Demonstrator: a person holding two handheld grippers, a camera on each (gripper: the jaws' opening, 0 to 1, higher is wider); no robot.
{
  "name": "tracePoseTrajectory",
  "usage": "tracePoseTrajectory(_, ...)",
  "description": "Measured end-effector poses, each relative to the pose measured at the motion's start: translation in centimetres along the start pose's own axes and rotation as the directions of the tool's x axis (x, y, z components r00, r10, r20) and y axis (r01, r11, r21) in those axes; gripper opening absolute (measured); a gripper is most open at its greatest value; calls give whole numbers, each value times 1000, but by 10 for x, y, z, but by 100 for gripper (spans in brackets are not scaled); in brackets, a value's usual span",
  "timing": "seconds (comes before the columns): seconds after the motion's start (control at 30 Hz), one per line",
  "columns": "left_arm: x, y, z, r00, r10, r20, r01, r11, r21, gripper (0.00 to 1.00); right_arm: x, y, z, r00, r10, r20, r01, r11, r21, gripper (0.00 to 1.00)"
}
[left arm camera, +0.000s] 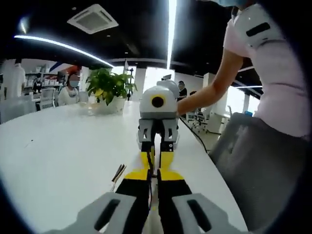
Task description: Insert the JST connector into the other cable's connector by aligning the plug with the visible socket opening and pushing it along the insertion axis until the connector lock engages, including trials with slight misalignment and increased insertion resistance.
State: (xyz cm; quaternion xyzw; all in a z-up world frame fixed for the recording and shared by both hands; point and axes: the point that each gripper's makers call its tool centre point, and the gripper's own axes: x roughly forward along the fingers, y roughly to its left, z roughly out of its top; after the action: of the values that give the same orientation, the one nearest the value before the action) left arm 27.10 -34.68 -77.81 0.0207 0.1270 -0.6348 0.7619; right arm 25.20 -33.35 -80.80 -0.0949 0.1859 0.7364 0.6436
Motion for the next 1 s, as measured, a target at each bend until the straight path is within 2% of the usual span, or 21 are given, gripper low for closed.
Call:
tracePoseTrajectory(0.27,-3,5,-6,1000,21,-15,-21,1000,-16,0,-1,-4,-2,999,-29,17,29,999,25,3)
tracePoseTrajectory(0.63,-6,1,-20,999,28,-37,-30,999,-38,0,2,0,-8,999,-23,-28,23,1000,13,3)
tracePoseTrajectory(1.0,-11,1,-24,999,44,-10,-45,997,-57,0,6,-1,-8,997,-23,-73,22,1000,-19,3)
